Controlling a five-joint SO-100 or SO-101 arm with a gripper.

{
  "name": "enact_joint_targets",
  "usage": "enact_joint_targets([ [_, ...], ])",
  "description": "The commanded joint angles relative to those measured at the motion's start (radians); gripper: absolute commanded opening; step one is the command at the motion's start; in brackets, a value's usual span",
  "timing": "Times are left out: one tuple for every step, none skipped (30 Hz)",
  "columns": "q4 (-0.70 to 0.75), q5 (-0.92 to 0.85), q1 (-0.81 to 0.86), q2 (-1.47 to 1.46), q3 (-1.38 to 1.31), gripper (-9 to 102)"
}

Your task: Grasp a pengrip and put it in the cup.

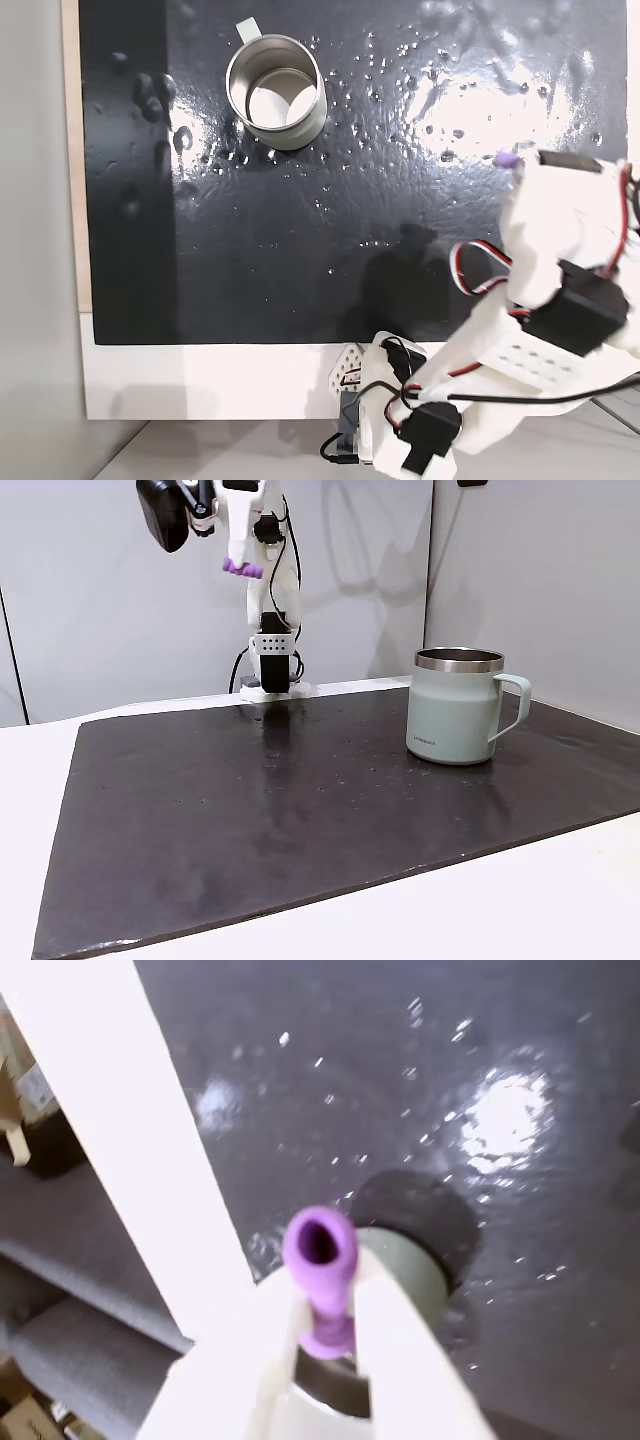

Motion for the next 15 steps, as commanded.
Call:
enact_joint_targets([
  [0.002,0.089,-0.100,-0.057,-0.143,0],
  [0.002,0.115,-0.121,-0.087,-0.173,0],
  [0.000,0.137,-0.144,-0.120,-0.201,0],
  [0.000,0.166,-0.164,-0.158,-0.238,0],
  [0.002,0.192,-0.186,-0.196,-0.273,0],
  [0.003,0.210,-0.207,-0.233,-0.310,0],
  [0.003,0.230,-0.232,-0.267,-0.344,0],
  [0.005,0.249,-0.258,-0.296,-0.376,0],
  [0.005,0.265,-0.287,-0.327,-0.408,0],
  [0.005,0.276,-0.316,-0.354,-0.436,0],
  [0.005,0.288,-0.344,-0.380,-0.463,0],
  [0.005,0.307,-0.371,-0.403,-0.489,0],
  [0.005,0.319,-0.396,-0.428,-0.514,0],
  [0.005,0.328,-0.419,-0.448,-0.534,0],
  [-0.002,0.333,-0.440,-0.466,-0.546,0],
])
